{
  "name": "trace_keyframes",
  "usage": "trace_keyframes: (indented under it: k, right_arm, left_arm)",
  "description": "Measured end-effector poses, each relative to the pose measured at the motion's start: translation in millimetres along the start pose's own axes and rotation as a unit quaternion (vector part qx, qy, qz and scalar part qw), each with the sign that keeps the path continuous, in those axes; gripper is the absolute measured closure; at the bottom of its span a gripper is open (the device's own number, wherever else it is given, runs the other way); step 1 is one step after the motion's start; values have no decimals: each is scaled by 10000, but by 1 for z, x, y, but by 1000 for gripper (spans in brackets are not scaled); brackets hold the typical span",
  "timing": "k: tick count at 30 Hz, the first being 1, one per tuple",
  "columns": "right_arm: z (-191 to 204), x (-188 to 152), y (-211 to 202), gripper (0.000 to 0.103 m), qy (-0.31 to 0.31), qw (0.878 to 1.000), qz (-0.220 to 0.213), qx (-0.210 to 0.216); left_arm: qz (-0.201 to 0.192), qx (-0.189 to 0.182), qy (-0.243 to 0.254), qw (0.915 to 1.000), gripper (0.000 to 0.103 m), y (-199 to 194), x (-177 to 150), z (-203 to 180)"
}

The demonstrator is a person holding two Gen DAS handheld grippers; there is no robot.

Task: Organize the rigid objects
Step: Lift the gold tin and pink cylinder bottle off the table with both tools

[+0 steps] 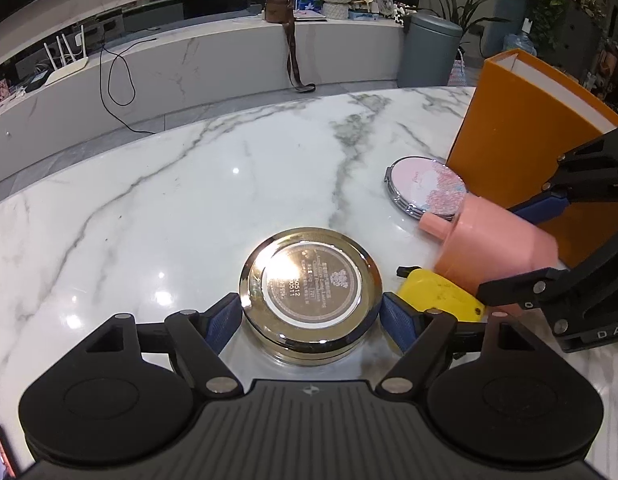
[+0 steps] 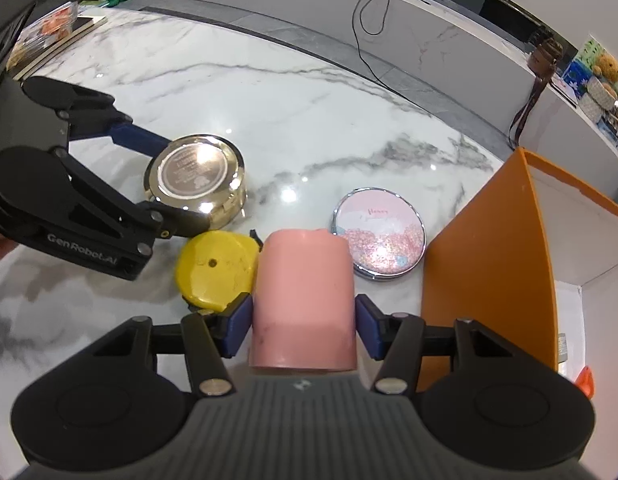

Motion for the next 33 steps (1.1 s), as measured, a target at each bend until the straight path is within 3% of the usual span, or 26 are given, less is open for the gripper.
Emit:
trace_keyframes:
  k: [12,13,27,33]
  right_arm:
    - [-2,-1,10,48,186,9998,79,-83]
    - [-2,-2,10,48,213,9997,88,-68]
    - [-9,3,-3,48,391,9992,-31,49]
    - [-11,4,-16,48,444,9989,-139,22]
  left_arm:
    - [-370,94,-10,9993,12,9,1,3]
    - [-378,59,-7,9993,15,9,0,3]
    - [-222,78,-195,9995,16,3,2,6]
    - [-342,56,-271,9990,16,-10,9,5]
Point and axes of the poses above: each gripper's, at about its wrist camera, not at the fingertips, and y roughly the way its jaws point, z to its left, x to its top, the point moved 5 cm from there along y, roughly the way its jaws point, and after that the axes turned 12 degrees about -y, right-handed, at the moved point
